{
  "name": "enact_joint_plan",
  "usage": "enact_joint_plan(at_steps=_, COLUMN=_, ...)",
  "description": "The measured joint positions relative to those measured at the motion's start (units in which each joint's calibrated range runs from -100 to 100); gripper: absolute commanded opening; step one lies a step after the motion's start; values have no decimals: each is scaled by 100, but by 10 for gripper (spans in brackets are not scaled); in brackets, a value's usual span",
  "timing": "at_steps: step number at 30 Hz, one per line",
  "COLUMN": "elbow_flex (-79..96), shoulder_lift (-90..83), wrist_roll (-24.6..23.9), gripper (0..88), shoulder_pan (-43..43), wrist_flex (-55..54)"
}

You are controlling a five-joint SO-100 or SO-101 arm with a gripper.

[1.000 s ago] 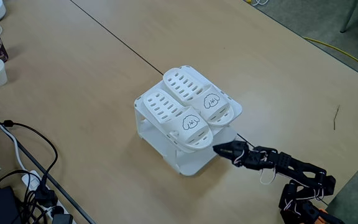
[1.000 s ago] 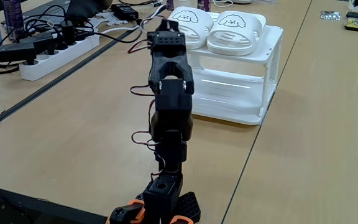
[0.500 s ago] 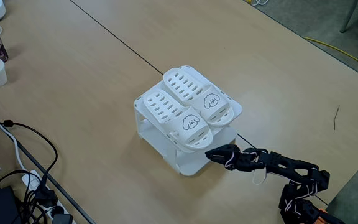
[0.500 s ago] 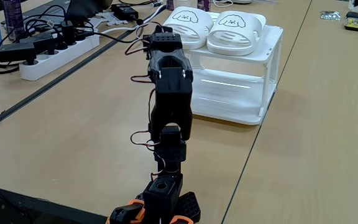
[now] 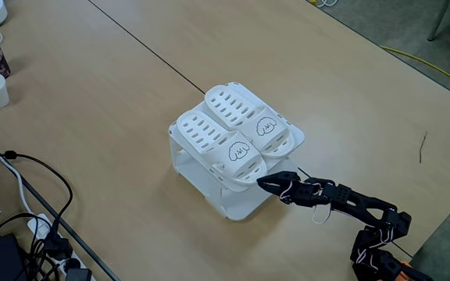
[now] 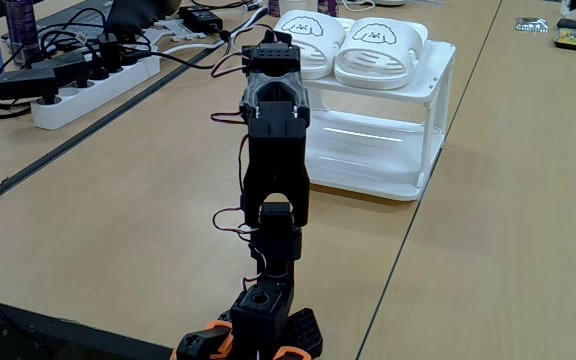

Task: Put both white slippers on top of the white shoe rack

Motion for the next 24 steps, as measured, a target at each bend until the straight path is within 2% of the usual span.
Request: enact_joint_plan(at_steps=24, elbow_flex=-63, shoulder_lift=140, wrist_roll=0, gripper=8, shoulder_pan=180, wrist_flex=0)
